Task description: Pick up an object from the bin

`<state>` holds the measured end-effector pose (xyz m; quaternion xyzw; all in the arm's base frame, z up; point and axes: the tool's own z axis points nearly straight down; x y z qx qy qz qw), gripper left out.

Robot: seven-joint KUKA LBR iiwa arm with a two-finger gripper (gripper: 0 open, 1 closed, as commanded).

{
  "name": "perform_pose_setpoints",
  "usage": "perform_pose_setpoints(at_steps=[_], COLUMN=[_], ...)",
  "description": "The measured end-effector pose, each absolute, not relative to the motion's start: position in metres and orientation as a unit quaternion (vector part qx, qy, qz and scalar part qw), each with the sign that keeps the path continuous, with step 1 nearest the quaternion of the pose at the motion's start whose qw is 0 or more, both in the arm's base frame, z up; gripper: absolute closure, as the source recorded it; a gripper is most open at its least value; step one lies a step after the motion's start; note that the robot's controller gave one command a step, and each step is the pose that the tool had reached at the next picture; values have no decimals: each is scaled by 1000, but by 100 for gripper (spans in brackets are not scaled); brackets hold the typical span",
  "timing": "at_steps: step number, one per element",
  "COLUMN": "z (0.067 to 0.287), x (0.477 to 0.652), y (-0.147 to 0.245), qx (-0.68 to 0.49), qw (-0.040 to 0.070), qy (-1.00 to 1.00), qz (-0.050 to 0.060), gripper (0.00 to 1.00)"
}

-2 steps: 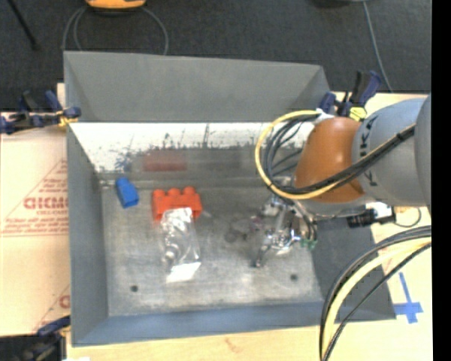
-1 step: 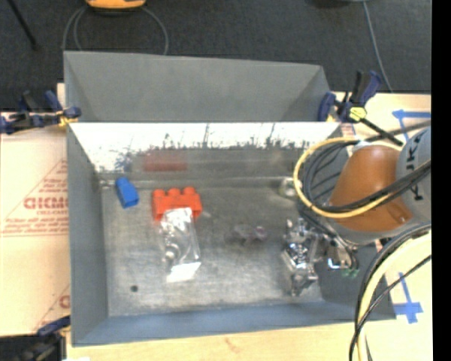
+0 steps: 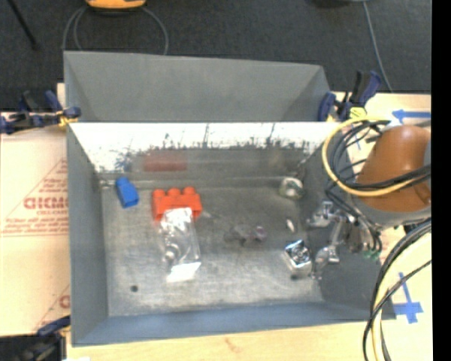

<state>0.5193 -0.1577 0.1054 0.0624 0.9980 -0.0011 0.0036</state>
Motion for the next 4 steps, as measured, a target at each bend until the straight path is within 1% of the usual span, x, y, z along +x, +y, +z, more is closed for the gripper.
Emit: perform_pose_setpoints(at_steps=[1, 2, 3, 4], z=[174, 72, 117, 76], x=[489, 518, 551, 578], y=[-147, -119, -36, 13], qx=[-51, 43, -129, 17], qw=[4, 4, 4, 4], qy=[999, 999, 992, 1000], qz=[-1, 0, 0, 1], gripper=[0, 0, 0, 0])
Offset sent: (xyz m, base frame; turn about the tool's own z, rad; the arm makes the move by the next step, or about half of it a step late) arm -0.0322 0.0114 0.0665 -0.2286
